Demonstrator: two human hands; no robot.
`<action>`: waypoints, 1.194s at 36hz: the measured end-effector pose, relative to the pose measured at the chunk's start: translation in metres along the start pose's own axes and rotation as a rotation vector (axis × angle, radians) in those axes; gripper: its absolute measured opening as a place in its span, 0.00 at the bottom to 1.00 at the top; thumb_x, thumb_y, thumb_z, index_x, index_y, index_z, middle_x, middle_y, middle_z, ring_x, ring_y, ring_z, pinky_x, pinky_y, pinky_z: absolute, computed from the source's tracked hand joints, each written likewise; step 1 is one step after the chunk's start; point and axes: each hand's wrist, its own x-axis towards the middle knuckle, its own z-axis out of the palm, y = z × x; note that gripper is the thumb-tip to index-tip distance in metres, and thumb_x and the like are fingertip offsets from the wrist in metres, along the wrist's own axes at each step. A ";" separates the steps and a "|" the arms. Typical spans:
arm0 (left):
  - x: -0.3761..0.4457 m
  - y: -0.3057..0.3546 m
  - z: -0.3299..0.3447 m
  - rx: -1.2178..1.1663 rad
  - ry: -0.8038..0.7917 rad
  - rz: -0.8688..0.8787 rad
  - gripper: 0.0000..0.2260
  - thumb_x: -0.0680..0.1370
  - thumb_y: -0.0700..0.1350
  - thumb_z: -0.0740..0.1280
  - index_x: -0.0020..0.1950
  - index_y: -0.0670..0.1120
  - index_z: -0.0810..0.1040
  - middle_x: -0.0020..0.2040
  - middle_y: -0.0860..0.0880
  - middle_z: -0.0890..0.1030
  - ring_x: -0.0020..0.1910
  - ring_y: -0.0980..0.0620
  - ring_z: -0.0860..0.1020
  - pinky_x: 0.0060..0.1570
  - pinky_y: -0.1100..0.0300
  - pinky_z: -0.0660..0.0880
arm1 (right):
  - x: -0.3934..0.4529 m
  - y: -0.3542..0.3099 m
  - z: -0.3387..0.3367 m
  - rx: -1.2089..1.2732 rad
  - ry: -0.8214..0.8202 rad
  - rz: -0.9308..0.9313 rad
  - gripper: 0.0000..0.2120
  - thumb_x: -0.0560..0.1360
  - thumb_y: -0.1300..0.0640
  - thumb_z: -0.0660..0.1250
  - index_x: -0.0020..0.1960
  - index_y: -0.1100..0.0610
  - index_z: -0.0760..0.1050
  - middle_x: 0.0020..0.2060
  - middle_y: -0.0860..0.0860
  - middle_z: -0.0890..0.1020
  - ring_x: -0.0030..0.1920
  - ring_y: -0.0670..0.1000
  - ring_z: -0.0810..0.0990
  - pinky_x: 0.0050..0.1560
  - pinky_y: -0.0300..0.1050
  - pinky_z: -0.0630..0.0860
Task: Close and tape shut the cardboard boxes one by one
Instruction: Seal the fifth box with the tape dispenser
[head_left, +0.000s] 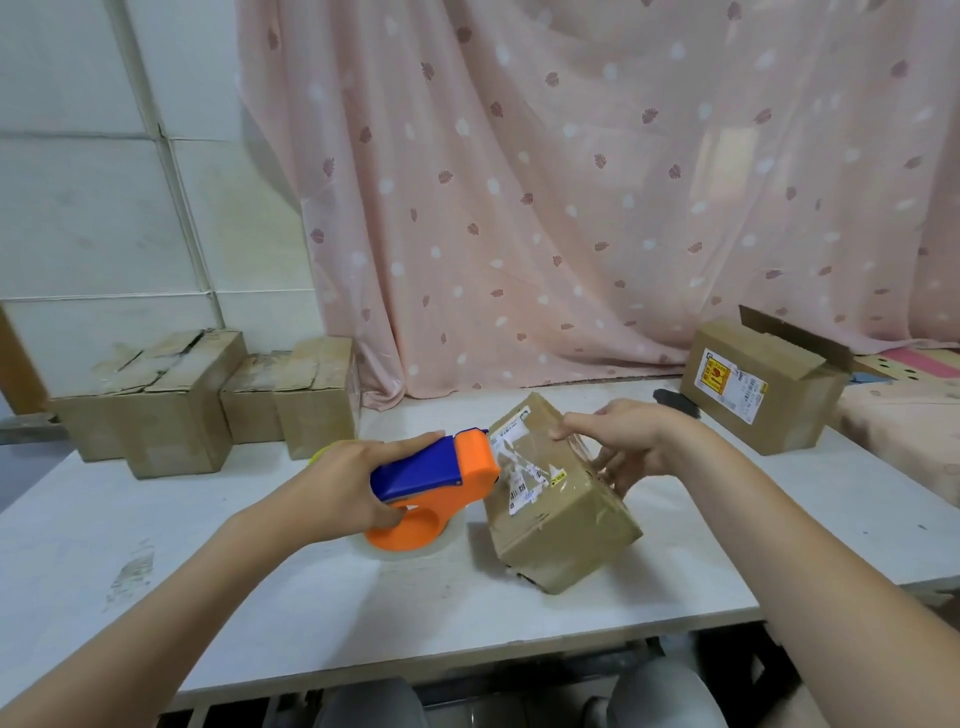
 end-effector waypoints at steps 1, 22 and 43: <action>0.001 0.001 0.001 0.012 -0.002 -0.003 0.39 0.70 0.51 0.73 0.69 0.78 0.54 0.47 0.60 0.79 0.43 0.56 0.75 0.38 0.69 0.68 | -0.001 0.005 0.002 0.060 -0.020 0.007 0.41 0.59 0.44 0.80 0.64 0.63 0.72 0.55 0.71 0.79 0.43 0.68 0.83 0.48 0.68 0.81; 0.019 0.014 0.006 0.048 -0.042 -0.007 0.38 0.70 0.54 0.70 0.70 0.80 0.53 0.43 0.60 0.78 0.40 0.57 0.75 0.36 0.65 0.69 | 0.012 0.039 0.012 0.017 0.162 -0.158 0.13 0.73 0.56 0.66 0.54 0.61 0.82 0.38 0.52 0.79 0.38 0.53 0.75 0.42 0.48 0.73; 0.018 0.021 -0.005 0.038 -0.105 -0.007 0.38 0.71 0.52 0.72 0.70 0.78 0.55 0.39 0.60 0.78 0.37 0.56 0.75 0.33 0.68 0.69 | -0.017 0.062 0.083 -1.006 0.455 -0.711 0.38 0.77 0.46 0.32 0.78 0.59 0.62 0.77 0.55 0.66 0.78 0.52 0.60 0.75 0.46 0.40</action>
